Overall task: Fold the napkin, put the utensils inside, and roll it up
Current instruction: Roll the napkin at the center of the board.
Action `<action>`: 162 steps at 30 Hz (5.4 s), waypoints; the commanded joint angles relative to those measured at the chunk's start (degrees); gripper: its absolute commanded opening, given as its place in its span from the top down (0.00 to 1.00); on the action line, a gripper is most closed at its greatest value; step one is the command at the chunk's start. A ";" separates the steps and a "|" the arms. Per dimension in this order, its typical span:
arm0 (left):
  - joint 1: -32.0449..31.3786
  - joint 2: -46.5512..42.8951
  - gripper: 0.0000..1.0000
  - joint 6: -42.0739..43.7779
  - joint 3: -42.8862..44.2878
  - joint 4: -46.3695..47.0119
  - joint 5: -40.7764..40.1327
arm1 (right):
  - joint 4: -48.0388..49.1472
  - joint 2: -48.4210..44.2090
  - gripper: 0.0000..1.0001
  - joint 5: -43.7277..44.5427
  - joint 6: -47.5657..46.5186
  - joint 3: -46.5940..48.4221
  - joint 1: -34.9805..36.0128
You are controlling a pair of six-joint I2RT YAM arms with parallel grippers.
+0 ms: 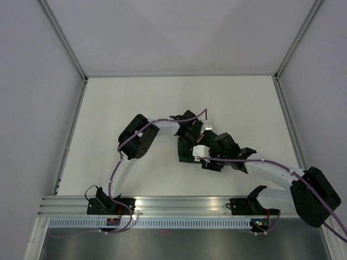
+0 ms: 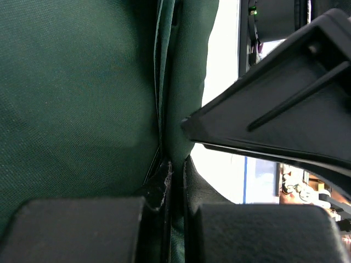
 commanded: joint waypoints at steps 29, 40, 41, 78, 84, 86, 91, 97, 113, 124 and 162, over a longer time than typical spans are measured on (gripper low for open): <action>4.71 -8.91 0.57 1.77 -5.01 -1.39 -20.97 | -0.02 9.57 0.94 -2.01 1.07 1.15 0.29; 11.73 -24.72 0.56 -11.76 -18.43 16.88 -33.18 | -8.79 18.34 0.98 -11.74 -1.91 8.17 -5.06; 12.00 -28.05 0.56 -13.43 -20.11 19.25 -34.15 | -9.94 19.23 0.97 -12.81 -2.53 10.18 -6.72; -19.55 -35.47 0.26 36.73 -42.19 47.75 -68.08 | -46.87 60.73 1.00 -27.23 -16.15 47.91 -22.73; -20.51 -32.74 0.26 37.71 -41.23 47.75 -66.68 | -47.22 61.43 1.00 -27.23 -15.89 48.96 -22.82; -20.60 -31.86 0.26 37.97 -40.61 46.96 -66.50 | -47.66 61.69 0.99 -27.41 -15.98 49.05 -22.82; -20.60 -28.71 0.32 37.97 -39.03 45.29 -63.60 | -47.92 62.13 1.00 -27.50 -16.07 49.58 -22.82; -19.90 -26.15 0.46 35.78 -37.18 42.57 -60.88 | -48.72 62.48 1.00 -27.76 -16.68 49.67 -22.73; -18.67 -22.63 0.98 26.30 -33.93 35.18 -55.34 | -47.66 59.76 0.93 -27.23 -15.10 49.23 -22.91; -15.42 -19.83 0.98 15.39 -30.60 28.69 -45.24 | -36.10 45.63 0.49 -25.49 -2.81 42.65 -22.91; -4.17 -3.30 0.98 1.85 -14.15 4.95 -21.76 | 0.40 -0.89 0.39 -3.08 1.77 -0.07 -12.98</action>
